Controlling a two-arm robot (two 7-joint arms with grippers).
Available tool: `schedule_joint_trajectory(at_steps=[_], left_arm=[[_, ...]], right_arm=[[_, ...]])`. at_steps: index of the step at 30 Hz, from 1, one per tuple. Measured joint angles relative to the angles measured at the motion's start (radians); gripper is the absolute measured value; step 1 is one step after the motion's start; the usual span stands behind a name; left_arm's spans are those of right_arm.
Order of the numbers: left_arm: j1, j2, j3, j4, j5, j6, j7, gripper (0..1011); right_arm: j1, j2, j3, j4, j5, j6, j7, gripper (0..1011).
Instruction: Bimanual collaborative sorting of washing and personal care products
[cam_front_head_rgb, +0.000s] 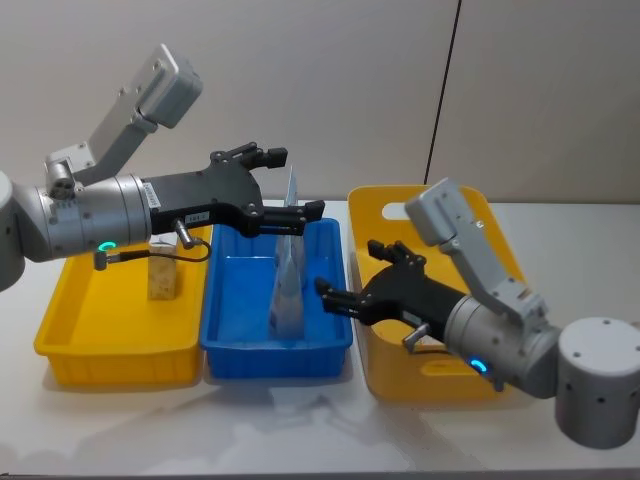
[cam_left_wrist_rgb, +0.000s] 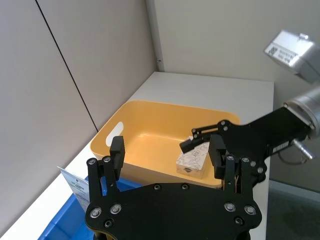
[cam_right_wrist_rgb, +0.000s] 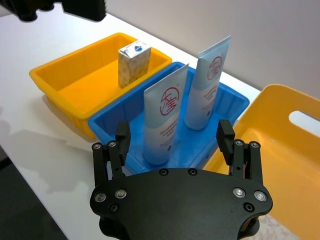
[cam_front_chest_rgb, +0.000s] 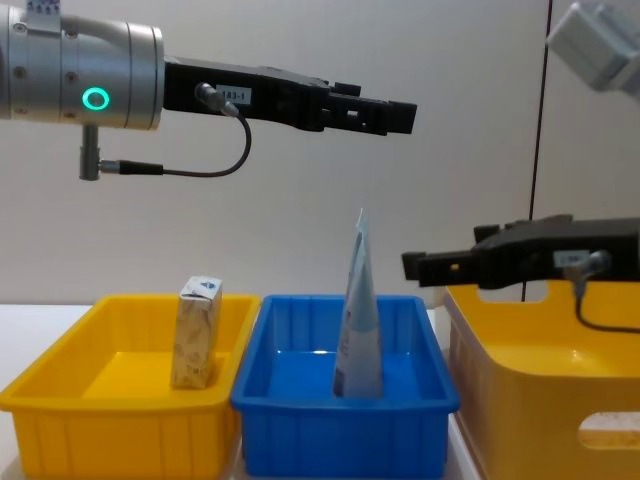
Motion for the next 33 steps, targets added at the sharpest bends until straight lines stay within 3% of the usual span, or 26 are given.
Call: schedule_joint_trajectory(at_steps=[15, 33], left_arm=[[0.000, 0.000, 0.000, 0.000, 0.000, 0.000, 0.000, 1001], [0.000, 0.000, 0.000, 0.000, 0.000, 0.000, 0.000, 1002]], right_arm=[[0.023, -0.086, -0.059, 0.057, -0.070, 0.010, -0.063, 1004], [0.066, -0.188, -0.099, 0.175, -0.133, 0.002, -0.127, 1004]])
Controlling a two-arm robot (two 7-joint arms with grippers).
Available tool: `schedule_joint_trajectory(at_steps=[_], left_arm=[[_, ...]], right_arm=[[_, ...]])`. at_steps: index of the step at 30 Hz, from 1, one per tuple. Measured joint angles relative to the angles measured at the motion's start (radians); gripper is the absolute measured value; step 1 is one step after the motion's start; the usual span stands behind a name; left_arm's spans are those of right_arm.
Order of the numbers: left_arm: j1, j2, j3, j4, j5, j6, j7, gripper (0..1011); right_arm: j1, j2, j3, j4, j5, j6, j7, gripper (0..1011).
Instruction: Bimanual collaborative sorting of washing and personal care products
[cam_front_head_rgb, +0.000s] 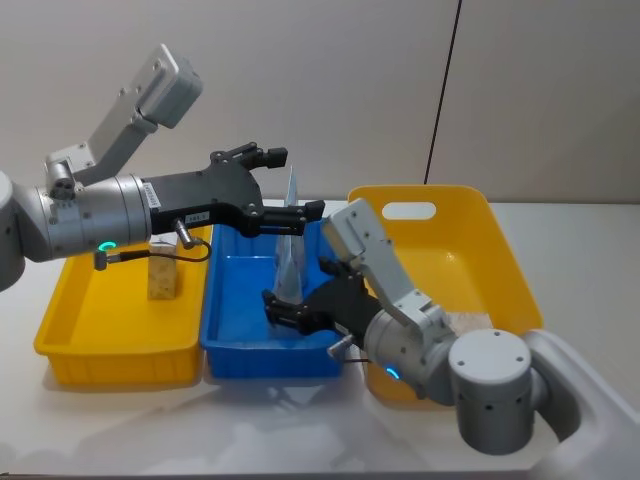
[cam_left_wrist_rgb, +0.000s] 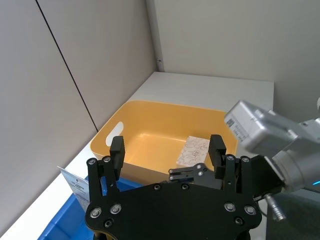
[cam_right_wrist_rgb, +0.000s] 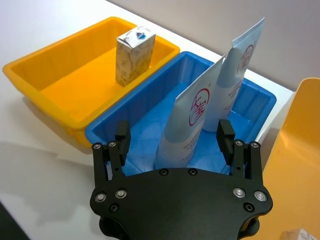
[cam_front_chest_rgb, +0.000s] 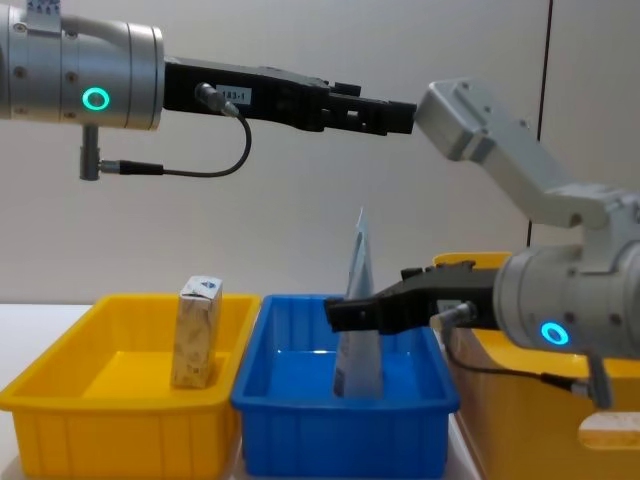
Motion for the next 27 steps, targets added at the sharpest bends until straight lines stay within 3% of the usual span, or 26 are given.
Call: schedule_joint_trajectory(at_steps=[13, 27], left_arm=[[0.000, 0.002, -0.001, 0.000, 0.000, 0.000, 0.003, 1000], [0.000, 0.002, -0.002, 0.001, 0.001, 0.000, 0.003, 999]], right_arm=[[0.039, -0.063, -0.007, 0.099, -0.035, -0.030, -0.040, 1004], [0.046, -0.074, -0.018, 0.134, -0.071, -0.077, -0.044, 1004]])
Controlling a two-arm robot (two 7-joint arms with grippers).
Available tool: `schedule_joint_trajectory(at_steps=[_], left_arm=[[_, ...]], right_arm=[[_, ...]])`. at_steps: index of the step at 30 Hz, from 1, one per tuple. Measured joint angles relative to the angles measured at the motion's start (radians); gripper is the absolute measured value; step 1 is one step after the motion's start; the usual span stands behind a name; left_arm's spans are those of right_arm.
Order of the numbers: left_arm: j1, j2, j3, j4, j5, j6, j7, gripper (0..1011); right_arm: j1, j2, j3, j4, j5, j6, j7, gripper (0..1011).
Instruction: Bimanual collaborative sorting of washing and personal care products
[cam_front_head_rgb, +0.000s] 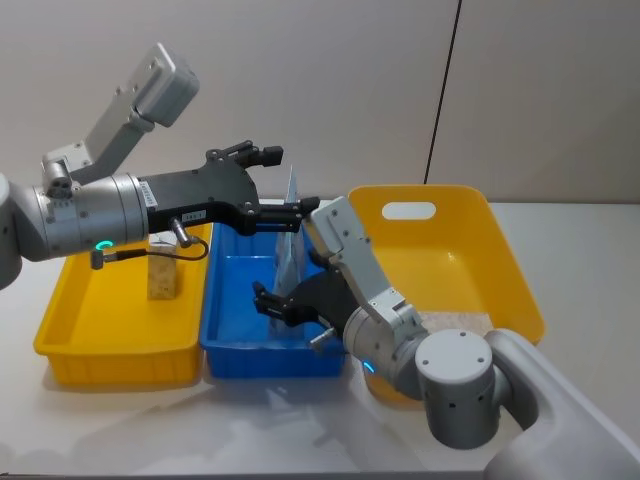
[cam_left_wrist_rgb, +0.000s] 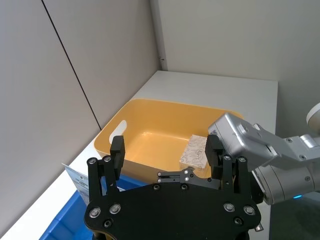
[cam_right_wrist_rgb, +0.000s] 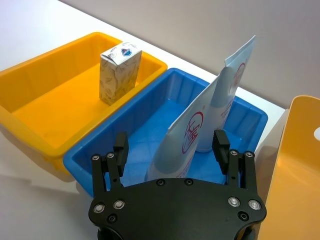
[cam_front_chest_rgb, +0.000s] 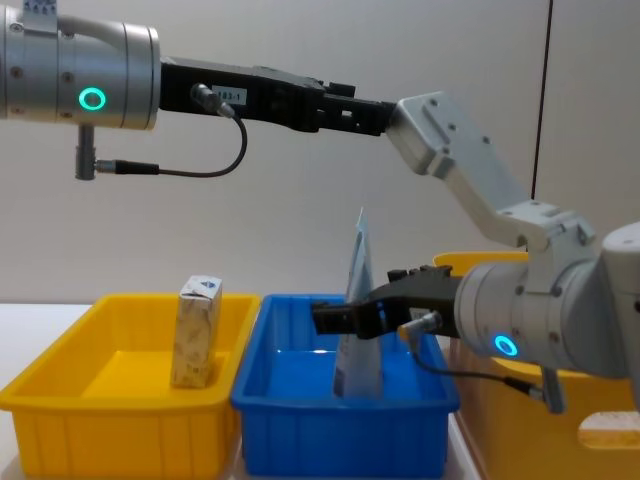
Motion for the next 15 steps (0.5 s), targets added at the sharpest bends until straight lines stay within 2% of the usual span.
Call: schedule_joint_trajectory(at_steps=[15], left_arm=[[0.000, 0.000, -0.001, 0.001, 0.001, 0.000, 0.000, 999]], right_arm=[[-0.004, -0.050, -0.005, 0.042, -0.041, -0.017, -0.062, 1004]])
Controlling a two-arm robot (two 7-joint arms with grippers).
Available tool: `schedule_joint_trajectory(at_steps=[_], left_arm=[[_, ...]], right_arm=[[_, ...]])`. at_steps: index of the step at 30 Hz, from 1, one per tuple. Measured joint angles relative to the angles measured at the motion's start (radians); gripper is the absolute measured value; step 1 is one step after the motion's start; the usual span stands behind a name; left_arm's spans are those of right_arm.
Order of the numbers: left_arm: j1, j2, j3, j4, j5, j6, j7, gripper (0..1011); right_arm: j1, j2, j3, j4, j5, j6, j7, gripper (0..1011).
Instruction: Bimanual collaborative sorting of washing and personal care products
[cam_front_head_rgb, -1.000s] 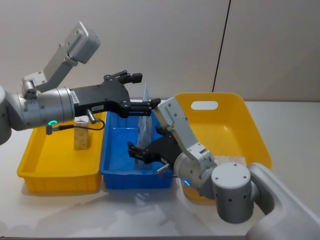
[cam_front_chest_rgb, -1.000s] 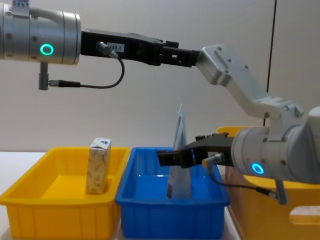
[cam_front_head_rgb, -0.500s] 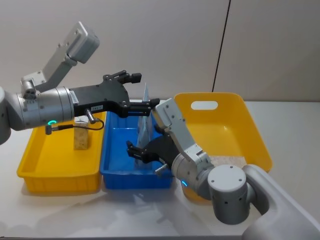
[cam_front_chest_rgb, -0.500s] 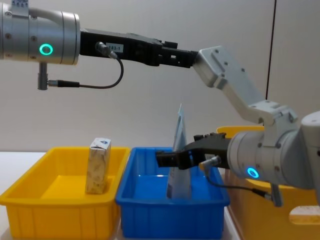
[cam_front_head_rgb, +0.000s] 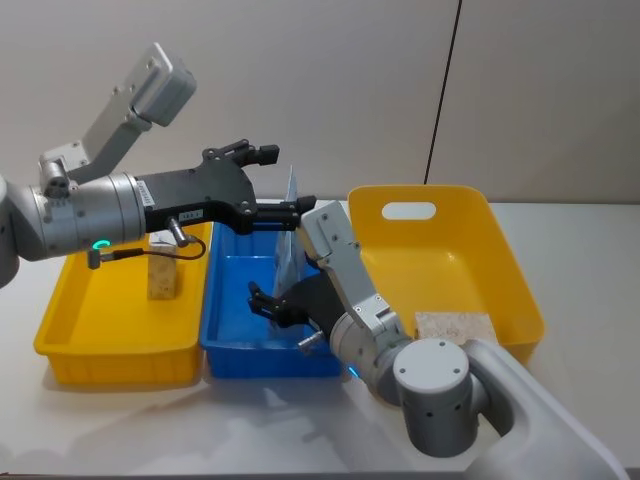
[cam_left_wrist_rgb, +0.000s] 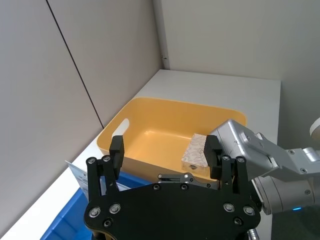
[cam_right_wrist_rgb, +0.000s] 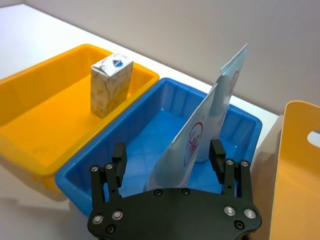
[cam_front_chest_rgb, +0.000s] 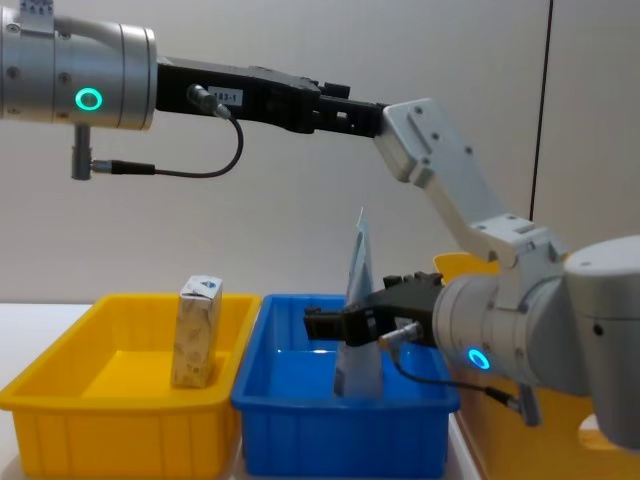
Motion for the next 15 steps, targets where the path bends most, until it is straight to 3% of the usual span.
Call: schedule_joint_trajectory(at_steps=[15], left_arm=[[0.000, 0.000, -0.001, 0.000, 0.000, 0.000, 0.001, 999]], right_arm=[[0.010, -0.053, 0.002, 0.058, -0.041, -0.012, -0.073, 1004]])
